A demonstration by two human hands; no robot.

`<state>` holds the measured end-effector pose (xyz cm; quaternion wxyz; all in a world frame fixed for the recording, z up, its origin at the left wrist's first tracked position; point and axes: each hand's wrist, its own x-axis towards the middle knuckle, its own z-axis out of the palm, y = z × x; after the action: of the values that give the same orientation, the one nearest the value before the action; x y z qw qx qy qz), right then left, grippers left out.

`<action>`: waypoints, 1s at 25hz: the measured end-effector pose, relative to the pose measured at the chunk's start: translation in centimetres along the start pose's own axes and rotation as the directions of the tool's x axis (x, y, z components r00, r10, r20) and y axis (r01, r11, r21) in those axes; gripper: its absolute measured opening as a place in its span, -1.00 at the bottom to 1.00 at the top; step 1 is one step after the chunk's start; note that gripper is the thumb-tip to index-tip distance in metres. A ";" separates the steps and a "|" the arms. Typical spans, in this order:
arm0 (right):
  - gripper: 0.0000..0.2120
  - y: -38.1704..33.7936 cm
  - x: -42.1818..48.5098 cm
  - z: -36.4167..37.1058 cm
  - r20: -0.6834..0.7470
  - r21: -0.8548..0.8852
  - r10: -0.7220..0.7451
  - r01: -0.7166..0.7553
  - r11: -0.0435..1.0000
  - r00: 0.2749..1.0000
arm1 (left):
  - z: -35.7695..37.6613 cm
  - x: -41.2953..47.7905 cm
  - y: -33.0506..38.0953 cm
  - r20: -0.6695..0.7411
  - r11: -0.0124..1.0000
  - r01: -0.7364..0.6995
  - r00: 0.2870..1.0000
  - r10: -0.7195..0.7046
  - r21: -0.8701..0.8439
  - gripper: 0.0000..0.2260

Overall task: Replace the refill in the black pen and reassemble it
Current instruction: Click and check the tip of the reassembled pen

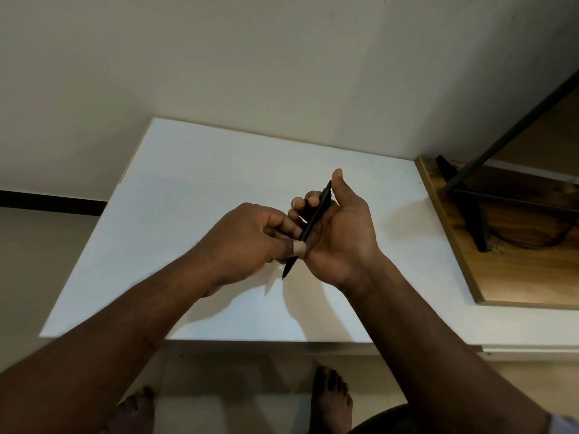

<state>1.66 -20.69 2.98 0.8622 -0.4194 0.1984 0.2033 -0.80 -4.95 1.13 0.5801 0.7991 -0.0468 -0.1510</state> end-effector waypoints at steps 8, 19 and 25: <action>-0.42 -2.2 -0.2 -0.6 -0.062 0.186 -0.059 0.070 0.980 0.996 | -0.8 0.2 0.2 -0.199 0.999 0.001 0.980 0.007 0.040 -0.90; -0.48 -1.5 -0.1 -0.8 0.043 0.186 0.022 -0.030 0.982 0.999 | -2.0 0.7 -0.4 -0.324 0.995 0.032 0.946 0.000 0.091 -0.95; -0.50 -2.5 -0.1 -1.1 0.078 0.260 -0.070 0.047 0.964 0.995 | -1.0 0.4 -0.2 -0.204 0.991 -0.003 0.979 0.031 0.135 -0.93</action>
<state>2.68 -23.05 4.03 0.9228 -0.3001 0.1735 0.1681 -0.13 -4.07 1.17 0.5281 0.8471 -0.0037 -0.0591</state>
